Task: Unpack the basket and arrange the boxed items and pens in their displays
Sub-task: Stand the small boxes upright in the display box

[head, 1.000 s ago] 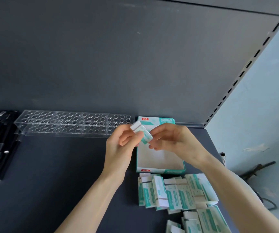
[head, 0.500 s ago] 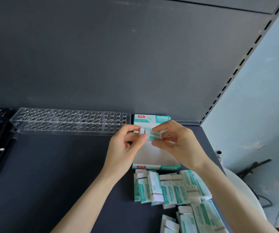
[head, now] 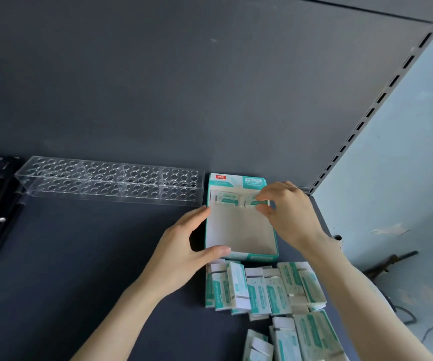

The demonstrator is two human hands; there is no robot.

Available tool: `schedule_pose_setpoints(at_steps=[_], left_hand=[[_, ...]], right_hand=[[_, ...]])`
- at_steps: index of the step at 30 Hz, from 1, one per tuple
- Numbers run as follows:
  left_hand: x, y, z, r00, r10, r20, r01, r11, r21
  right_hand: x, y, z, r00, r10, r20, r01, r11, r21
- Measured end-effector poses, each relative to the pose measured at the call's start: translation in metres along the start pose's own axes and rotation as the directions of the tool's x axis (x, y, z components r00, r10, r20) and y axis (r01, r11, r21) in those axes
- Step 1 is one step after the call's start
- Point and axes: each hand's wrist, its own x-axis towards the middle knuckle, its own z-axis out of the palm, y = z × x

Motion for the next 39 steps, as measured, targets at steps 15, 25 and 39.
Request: schedule_pose_setpoints(at_steps=[15, 25, 39], left_hand=[[-0.001, -0.001, 0.006, 0.998, 0.024, -0.054, -0.021, 0.998, 0.058], [-0.002, 0.001, 0.004, 1.0, 0.016, -0.024, -0.014, 0.998, 0.061], [-0.064, 0.017, 0.004, 0.982, 0.097, -0.162, -0.081, 0.991, 0.102]], right_hand=[[0.01, -0.003, 0.013, 0.999, -0.031, 0.011, 0.032, 0.976, -0.213], [0.016, 0.002, 0.016, 0.996, 0.043, 0.073, -0.037, 0.996, -0.083], [-0.101, -0.05, -0.031, 0.981, -0.058, 0.184, -0.015, 0.928, 0.373]])
